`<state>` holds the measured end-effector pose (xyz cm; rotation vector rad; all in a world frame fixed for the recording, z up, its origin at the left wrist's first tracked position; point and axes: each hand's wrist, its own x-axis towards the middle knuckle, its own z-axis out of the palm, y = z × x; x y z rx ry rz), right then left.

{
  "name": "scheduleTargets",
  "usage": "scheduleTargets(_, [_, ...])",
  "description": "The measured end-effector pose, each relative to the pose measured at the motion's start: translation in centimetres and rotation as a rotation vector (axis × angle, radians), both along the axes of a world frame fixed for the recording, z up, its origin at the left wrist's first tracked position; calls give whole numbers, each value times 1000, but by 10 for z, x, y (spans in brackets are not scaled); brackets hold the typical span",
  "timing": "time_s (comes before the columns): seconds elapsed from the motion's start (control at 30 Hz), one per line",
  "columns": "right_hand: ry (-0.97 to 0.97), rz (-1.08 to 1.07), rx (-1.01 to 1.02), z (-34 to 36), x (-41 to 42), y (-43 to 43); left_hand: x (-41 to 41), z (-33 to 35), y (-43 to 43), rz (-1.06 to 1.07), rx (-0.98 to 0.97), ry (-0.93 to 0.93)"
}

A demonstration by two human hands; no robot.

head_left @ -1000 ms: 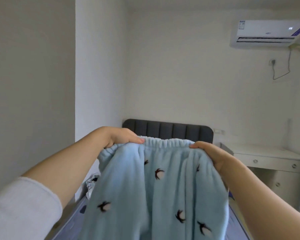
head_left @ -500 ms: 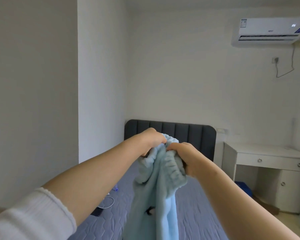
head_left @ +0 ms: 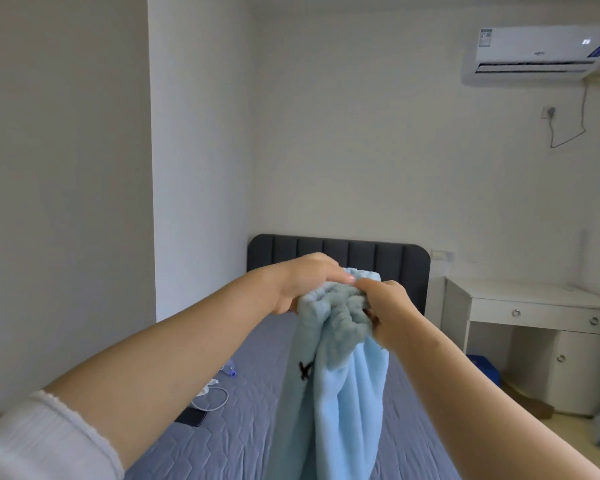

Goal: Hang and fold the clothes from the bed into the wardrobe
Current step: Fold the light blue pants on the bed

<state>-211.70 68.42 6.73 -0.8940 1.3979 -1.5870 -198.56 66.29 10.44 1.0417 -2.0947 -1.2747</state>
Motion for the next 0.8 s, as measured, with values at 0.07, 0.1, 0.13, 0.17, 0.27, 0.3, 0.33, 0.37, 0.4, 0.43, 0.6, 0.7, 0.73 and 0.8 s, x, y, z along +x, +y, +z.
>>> scheduleTargets(0.07, [-38,58,-15,0,0,2,0,-3,-4,-40,-56,-81])
scheduleTargets(0.1, [-77,101,-29,-1,1,4,-1,-6,-4,-52,-118,-147])
scheduleTargets(0.13, [-119,146,-52,-1,2,6,-1,-8,-3,-64,-187,-199])
scheduleTargets(0.17, [-143,188,-86,-2,2,7,-2,-11,-3,-60,-255,-239])
scheduleTargets(0.27, [92,180,-197,-4,1,10,5,-10,-10,15,-346,-238])
scheduleTargets(0.3, [256,144,-223,-4,-1,10,8,-9,-13,34,-326,-202])
scheduleTargets(0.33, [433,111,-255,-4,-4,9,12,-7,-15,34,-292,-158])
scheduleTargets(0.37, [598,98,-293,-4,-7,9,15,-6,-16,24,-257,-115])
scheduleTargets(0.4, [732,98,-316,-3,-11,8,18,-4,-17,6,-229,-78])
scheduleTargets(0.43, [826,99,-321,-3,-14,9,22,-3,-18,-18,-208,-46])
scheduleTargets(0.6, [1051,256,-141,2,-32,15,43,1,-29,-94,-189,82])
scheduleTargets(0.7, [955,438,-71,2,-35,15,50,2,-30,-118,-220,123])
scheduleTargets(0.73, [882,428,-78,2,-34,15,50,3,-28,-104,-247,87])
scheduleTargets(0.8, [779,291,-83,2,-32,12,49,3,-26,-64,-300,-23])
